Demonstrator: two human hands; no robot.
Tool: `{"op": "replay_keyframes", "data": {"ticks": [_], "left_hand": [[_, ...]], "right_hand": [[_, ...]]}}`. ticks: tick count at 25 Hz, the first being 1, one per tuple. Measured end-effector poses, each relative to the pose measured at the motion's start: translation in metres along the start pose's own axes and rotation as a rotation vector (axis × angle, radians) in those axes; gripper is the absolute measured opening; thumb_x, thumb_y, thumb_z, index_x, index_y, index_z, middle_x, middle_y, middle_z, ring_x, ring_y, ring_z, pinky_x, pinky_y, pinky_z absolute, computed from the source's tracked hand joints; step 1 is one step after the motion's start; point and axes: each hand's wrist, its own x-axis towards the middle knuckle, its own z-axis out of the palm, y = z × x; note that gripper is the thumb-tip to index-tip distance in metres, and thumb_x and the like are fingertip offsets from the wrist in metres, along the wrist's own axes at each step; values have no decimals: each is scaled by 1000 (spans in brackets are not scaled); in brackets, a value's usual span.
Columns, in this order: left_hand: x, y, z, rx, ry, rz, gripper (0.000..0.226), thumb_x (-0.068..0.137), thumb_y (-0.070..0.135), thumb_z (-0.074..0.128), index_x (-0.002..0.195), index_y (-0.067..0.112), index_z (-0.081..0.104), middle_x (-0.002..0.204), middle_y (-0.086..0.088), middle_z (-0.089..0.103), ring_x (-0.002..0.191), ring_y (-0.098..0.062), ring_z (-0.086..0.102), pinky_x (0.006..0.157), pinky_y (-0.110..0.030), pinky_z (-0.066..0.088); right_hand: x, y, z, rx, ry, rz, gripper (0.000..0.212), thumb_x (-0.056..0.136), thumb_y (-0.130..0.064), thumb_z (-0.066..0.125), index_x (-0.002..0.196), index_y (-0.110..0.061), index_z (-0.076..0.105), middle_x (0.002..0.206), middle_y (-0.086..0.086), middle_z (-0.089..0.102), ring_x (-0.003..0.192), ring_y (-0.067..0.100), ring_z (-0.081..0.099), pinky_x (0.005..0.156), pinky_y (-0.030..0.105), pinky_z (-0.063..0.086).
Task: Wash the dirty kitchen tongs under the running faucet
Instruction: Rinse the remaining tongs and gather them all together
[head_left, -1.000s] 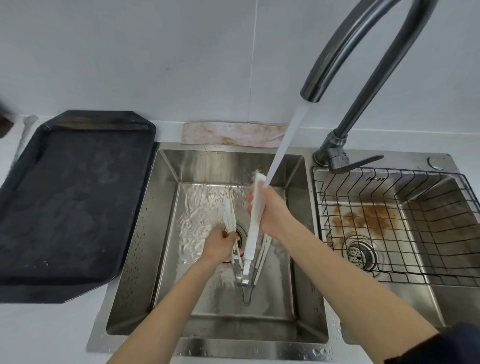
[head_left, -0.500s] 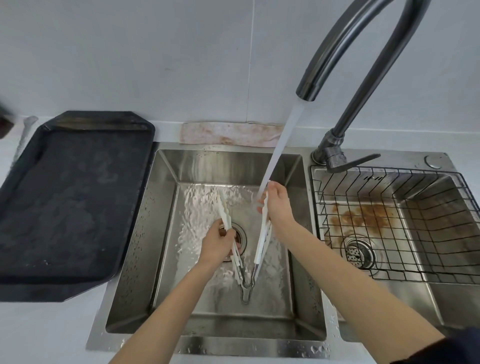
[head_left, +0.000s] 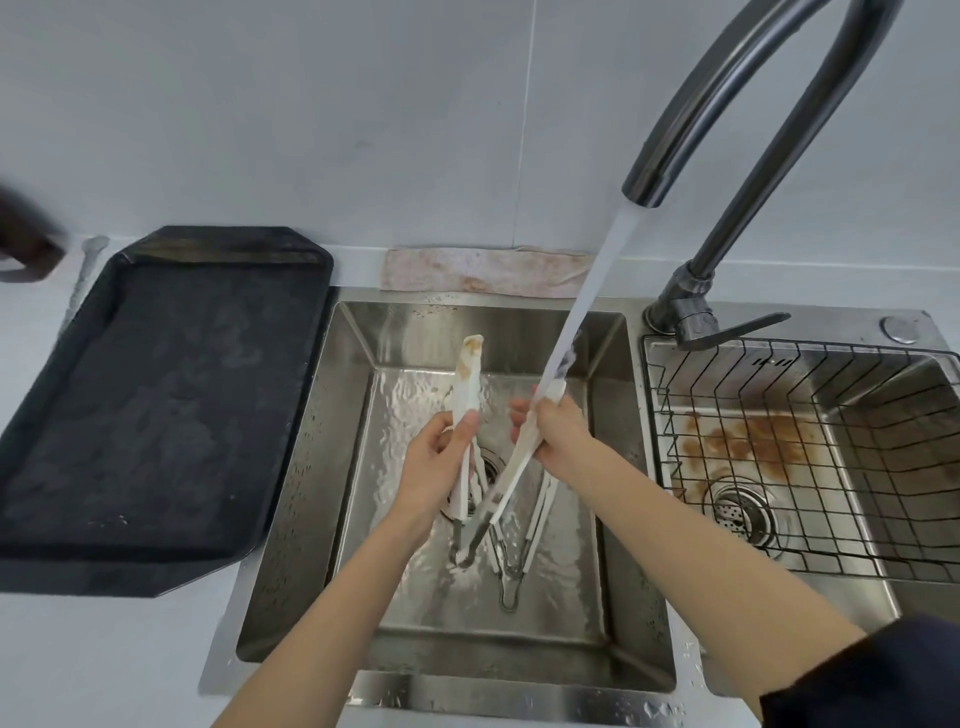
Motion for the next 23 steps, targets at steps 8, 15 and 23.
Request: {"op": "replay_keyframes", "data": {"ticks": [8,15,23], "left_hand": [[2,4,12,-38,-62,17,19,89,35,55,98,22,64,70,1,67,65,-18,60,65,-24,49],[4,-10,21,218,-29,69,17,89,38,54,80,24,59,62,-1,50,45,-1,42,43,-9,33],[9,-12,47,423,-53,68,31,87,41,55,97,13,62,73,4,58,61,-9,51,52,-14,36]], "right_hand": [[3,-4,2,28,36,95,46,98,-46,30,86,-7,52,60,5,48,34,12,44,34,17,36],[0,14,-24,-748,65,-150,58,98,-30,36,149,-10,19,152,17,27,137,34,33,114,44,29],[-16,7,-28,-36,-282,-92,18,97,-6,40,103,-5,57,94,7,63,81,13,61,74,26,52]]}}
